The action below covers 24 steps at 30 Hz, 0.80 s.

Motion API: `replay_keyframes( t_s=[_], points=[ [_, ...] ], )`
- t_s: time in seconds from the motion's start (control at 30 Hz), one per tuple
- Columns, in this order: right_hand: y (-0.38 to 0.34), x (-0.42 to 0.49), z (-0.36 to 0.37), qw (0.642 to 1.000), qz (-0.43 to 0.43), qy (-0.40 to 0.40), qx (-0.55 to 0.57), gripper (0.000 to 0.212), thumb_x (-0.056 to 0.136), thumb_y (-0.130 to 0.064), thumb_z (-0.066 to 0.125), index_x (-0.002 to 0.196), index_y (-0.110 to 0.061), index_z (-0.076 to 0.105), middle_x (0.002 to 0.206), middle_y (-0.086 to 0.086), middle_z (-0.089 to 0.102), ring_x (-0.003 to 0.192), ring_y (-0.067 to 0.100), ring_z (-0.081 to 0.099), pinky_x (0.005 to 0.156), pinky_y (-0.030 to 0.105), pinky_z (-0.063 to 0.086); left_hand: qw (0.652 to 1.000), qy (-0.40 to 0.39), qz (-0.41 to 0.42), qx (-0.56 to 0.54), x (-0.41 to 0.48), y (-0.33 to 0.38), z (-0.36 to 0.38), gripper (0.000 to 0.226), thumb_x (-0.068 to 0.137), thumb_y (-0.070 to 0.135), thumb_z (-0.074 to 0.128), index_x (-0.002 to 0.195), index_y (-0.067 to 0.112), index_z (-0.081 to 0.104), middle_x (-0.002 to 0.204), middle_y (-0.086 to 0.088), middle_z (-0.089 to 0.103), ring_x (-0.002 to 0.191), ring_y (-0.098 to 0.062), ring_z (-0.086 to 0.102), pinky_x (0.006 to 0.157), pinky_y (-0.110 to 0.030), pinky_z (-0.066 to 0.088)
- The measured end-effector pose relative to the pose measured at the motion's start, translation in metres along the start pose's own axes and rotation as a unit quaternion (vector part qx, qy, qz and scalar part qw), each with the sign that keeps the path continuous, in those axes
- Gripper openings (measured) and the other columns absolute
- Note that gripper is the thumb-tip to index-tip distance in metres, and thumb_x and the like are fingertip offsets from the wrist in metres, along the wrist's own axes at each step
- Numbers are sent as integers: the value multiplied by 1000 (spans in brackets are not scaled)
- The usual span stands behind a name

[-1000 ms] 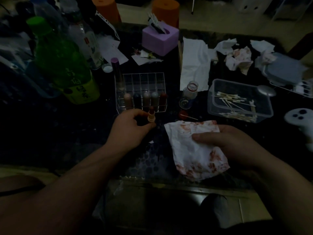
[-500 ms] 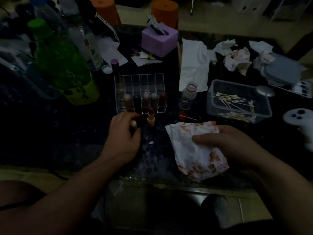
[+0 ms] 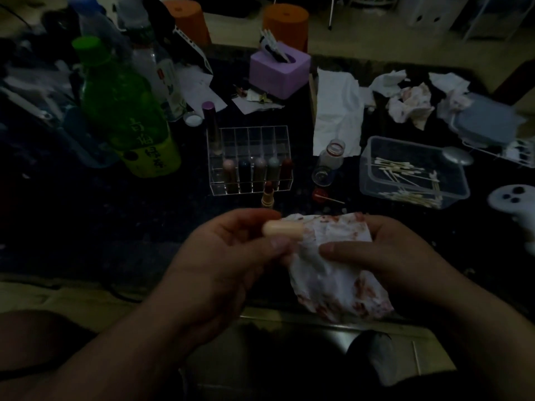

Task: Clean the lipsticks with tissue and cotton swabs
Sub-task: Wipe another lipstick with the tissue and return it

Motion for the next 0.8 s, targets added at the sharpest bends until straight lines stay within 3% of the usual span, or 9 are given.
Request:
replay_keyframes(
  t_s=[0.1, 0.27, 0.43, 0.6, 0.8],
  points=[
    [-11, -10, 4, 998, -53, 8, 24, 19, 70, -11, 73, 88, -14, 78, 87, 12, 77, 79, 26, 74, 67, 31, 60, 1000, -8, -9, 25, 1, -7, 4, 30, 62, -2, 68, 92, 1, 70, 81, -16, 75, 66, -22, 72, 60, -25, 59],
    [-22, -15, 6, 987, -151, 29, -38, 10, 75, -17, 81, 82, -12, 77, 78, 13, 74, 69, 18, 68, 60, 25, 52, 999, -8, -23, 43, 4, -13, 5, 24, 65, 4, 68, 88, -2, 70, 77, -17, 73, 61, -22, 70, 58, -27, 60],
    [-28, -16, 15, 987, -161, 10, 27, 19, 77, -13, 62, 80, -19, 80, 74, 6, 75, 64, 10, 70, 56, 18, 51, 996, -36, -54, 65, 5, -15, 8, 9, 70, 13, 69, 75, 9, 76, 81, -21, 73, 61, -26, 69, 56, -31, 59],
    [-31, -17, 26, 984, -172, -50, 10, 15, 86, -21, 66, 90, -23, 81, 88, 8, 77, 79, 16, 74, 66, 22, 55, 996, -58, -51, 46, 7, -8, 13, 21, 70, 12, 69, 86, 0, 61, 77, -25, 70, 57, -28, 68, 52, -32, 57],
    [-16, -15, 29, 986, -157, -61, -21, 26, 83, -3, 69, 99, -21, 79, 93, 2, 77, 87, 12, 72, 72, 20, 53, 994, -69, -19, 84, 12, 0, 12, 29, 72, 11, 68, 96, -4, 67, 76, -22, 71, 59, -27, 68, 54, -32, 56]
  ],
)
Point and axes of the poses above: each hand's wrist, its own x-axis towards the middle knuckle, its own z-axis out of the palm, y = z × x, the point moved 10 cm from there along x, towards the middle knuckle
